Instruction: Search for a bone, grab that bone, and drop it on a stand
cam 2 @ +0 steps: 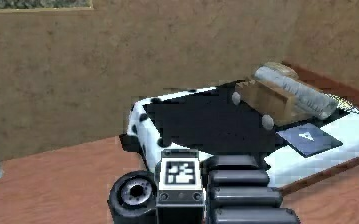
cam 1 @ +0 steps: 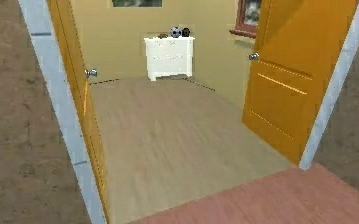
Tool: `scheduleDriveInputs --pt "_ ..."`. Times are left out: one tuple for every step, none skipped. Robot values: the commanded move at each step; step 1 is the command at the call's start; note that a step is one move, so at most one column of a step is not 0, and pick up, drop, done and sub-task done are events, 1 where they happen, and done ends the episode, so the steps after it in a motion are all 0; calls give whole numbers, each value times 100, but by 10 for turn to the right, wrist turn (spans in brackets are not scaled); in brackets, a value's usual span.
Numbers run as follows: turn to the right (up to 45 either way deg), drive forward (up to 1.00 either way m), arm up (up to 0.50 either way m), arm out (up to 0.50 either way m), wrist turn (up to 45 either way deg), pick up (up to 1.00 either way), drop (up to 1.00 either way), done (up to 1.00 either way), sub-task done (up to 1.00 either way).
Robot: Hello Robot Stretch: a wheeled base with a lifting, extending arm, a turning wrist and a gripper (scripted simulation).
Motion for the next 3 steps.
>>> scheduleDriveInputs --pt "30 0 0 0 0 0 0 0 0" --pt "0 80 0 0 0 0 0 0 0" --pt "-150 0 0 0 0 0 0 0 0"
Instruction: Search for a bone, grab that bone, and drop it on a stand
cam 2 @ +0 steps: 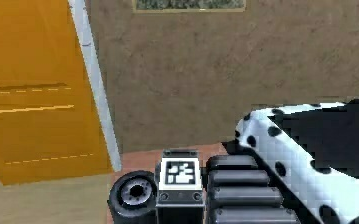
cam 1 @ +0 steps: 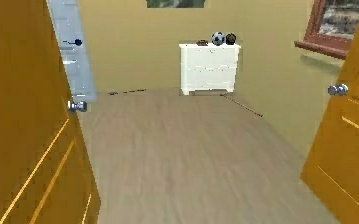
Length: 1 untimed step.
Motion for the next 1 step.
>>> scheduleDriveInputs --pt "0 95 0 0 0 0 0 0 0"
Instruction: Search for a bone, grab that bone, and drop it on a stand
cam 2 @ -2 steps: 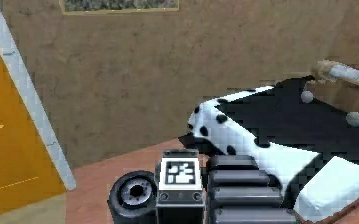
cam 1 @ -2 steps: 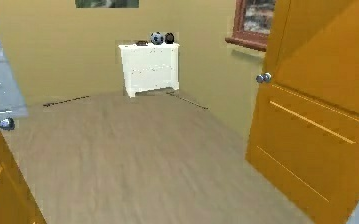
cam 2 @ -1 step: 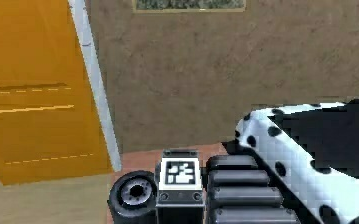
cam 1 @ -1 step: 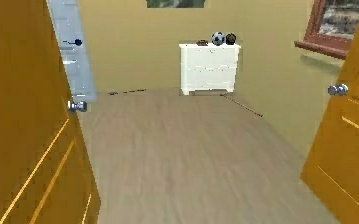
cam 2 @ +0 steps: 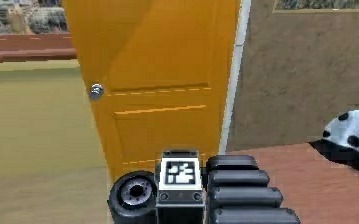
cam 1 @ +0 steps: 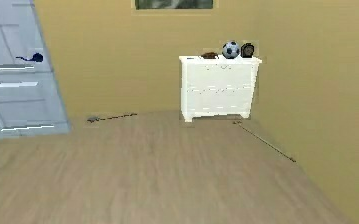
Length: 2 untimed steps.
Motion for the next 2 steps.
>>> scheduleDriveInputs --pt "-90 0 0 0 0 0 0 0 0" --pt "0 50 0 0 0 0 0 0 0"
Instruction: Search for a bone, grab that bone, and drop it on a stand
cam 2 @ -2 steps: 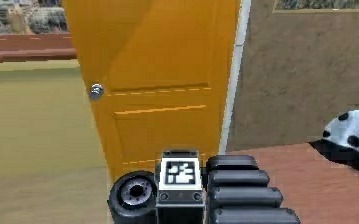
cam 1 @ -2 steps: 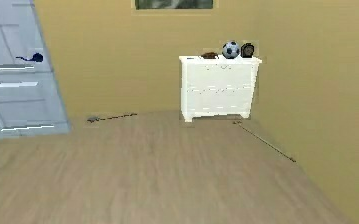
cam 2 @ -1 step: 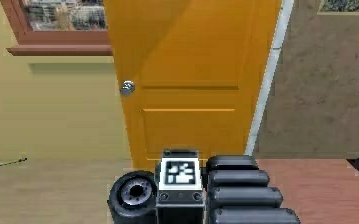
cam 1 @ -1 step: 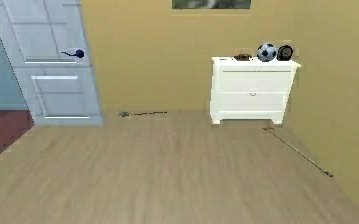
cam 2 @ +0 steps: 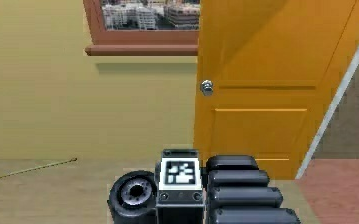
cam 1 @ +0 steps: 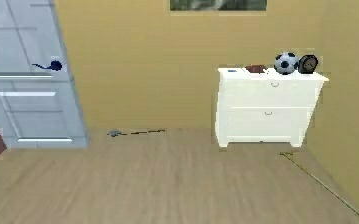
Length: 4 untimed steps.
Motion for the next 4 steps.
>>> scheduleDriveInputs --pt "-420 0 0 0 0 0 0 0 0" --pt "0 40 0 0 0 0 0 0 0" --pt "-420 0 0 0 0 0 0 0 0" --pt "0 15 0 0 0 0 0 0 0"
